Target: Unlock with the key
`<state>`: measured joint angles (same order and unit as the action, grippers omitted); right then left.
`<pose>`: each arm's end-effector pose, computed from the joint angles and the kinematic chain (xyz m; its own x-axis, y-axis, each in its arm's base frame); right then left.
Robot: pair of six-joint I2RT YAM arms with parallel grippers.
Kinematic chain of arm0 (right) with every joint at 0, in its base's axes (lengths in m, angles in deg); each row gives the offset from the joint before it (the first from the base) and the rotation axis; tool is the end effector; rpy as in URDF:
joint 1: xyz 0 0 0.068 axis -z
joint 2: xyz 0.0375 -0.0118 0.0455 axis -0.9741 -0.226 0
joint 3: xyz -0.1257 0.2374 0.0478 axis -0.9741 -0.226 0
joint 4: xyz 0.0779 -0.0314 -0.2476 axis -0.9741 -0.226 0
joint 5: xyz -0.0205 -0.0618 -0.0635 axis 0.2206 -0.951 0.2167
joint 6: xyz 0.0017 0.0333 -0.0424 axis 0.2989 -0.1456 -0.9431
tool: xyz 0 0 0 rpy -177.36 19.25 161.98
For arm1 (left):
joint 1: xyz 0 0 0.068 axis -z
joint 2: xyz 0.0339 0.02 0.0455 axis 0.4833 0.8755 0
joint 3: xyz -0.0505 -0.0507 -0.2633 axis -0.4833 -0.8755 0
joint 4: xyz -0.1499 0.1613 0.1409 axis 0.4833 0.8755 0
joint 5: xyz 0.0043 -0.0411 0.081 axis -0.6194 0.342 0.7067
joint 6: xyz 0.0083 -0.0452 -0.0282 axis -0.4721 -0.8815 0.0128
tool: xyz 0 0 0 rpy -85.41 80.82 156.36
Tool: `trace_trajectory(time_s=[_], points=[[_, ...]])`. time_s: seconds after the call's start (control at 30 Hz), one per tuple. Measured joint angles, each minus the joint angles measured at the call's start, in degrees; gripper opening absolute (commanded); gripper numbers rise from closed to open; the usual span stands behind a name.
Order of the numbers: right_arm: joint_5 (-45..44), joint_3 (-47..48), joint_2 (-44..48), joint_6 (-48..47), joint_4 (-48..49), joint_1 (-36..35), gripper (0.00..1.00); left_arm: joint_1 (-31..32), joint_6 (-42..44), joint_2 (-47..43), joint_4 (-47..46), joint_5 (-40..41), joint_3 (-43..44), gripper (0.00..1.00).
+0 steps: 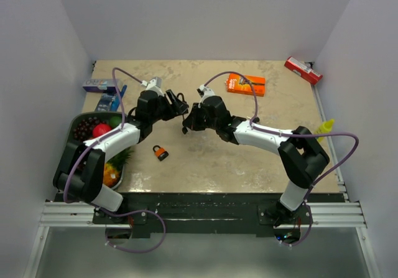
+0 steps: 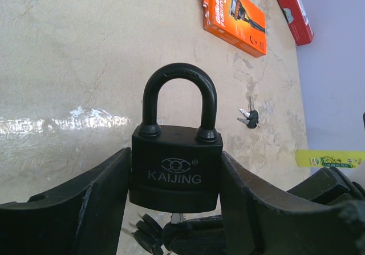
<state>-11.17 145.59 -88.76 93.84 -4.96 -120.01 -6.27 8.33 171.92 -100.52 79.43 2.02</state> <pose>0.2867 0.2711 0.2316 -0.6886 0.1786 -0.7028 -0.3887 0.7272 0.5658 0.3047 -0.1334 0.2300 -0.6373 -0.5010 -0.5855 0.0883 0.7074 -0.7013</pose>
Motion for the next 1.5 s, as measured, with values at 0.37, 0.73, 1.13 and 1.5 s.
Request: trace_trajectory(time_s=[0.37,0.73,1.13,1.5], points=[[-0.68,0.11,0.00,-0.57,-0.20,0.02,0.00,0.37,0.44,0.07,-0.04,0.66,0.17,0.00],[6.58,0.11,0.00,5.22,0.94,3.41,0.00,0.76,0.42,0.17,-1.33,1.05,0.61,0.00],[8.92,-0.02,0.00,6.32,2.62,4.48,0.00,1.18,0.57,0.17,-2.38,1.73,0.96,0.00],[8.68,0.02,0.00,5.70,3.50,4.87,0.00,1.68,1.03,0.24,-2.86,2.84,1.40,0.00]])
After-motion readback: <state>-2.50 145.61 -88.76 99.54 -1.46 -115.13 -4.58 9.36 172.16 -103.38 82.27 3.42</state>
